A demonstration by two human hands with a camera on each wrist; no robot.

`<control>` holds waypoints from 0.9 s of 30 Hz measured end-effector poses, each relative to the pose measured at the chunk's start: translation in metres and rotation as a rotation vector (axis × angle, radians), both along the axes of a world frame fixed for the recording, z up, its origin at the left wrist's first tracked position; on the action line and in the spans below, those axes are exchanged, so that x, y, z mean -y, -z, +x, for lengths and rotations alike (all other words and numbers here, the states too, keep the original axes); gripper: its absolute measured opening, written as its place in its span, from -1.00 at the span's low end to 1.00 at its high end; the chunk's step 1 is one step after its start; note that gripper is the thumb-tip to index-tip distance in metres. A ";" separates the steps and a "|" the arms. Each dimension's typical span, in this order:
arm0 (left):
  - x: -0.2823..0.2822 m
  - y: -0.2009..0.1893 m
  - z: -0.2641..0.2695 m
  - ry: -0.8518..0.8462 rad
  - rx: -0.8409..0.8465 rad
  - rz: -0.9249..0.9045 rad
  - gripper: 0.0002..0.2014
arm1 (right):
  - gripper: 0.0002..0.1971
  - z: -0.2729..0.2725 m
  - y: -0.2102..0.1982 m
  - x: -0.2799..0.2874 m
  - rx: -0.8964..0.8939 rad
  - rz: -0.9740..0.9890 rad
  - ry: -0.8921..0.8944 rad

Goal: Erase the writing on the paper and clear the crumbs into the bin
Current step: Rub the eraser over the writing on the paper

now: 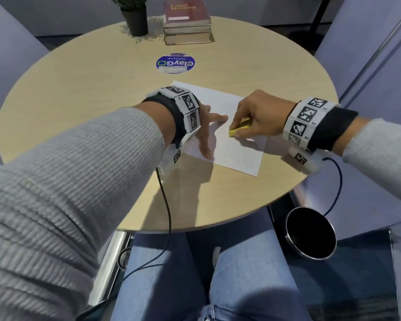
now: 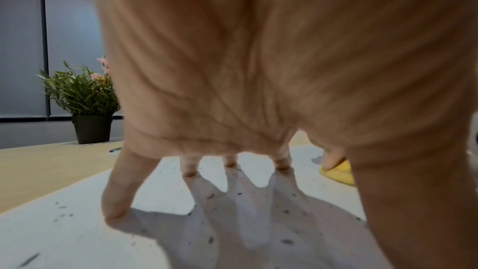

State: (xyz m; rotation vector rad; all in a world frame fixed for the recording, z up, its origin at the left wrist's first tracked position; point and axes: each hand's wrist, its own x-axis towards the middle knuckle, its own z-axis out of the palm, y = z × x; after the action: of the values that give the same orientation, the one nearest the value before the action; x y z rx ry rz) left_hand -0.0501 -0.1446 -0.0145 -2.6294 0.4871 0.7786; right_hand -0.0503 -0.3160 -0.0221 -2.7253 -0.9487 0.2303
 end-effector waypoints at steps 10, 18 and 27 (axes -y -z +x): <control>0.000 0.000 0.000 -0.013 -0.007 0.000 0.17 | -0.78 0.012 -0.003 0.006 0.000 0.007 0.058; 0.000 -0.002 -0.002 0.018 0.012 0.007 0.15 | -0.81 -0.016 0.003 -0.013 -0.101 0.043 -0.117; 0.000 -0.003 -0.001 -0.002 -0.006 0.008 0.16 | -0.81 -0.035 0.002 -0.018 -0.091 0.012 -0.224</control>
State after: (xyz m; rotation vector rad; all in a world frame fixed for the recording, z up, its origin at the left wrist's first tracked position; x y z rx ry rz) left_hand -0.0513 -0.1447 -0.0113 -2.6214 0.4827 0.7876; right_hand -0.0856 -0.2977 -0.0238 -2.5715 -1.2236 0.3838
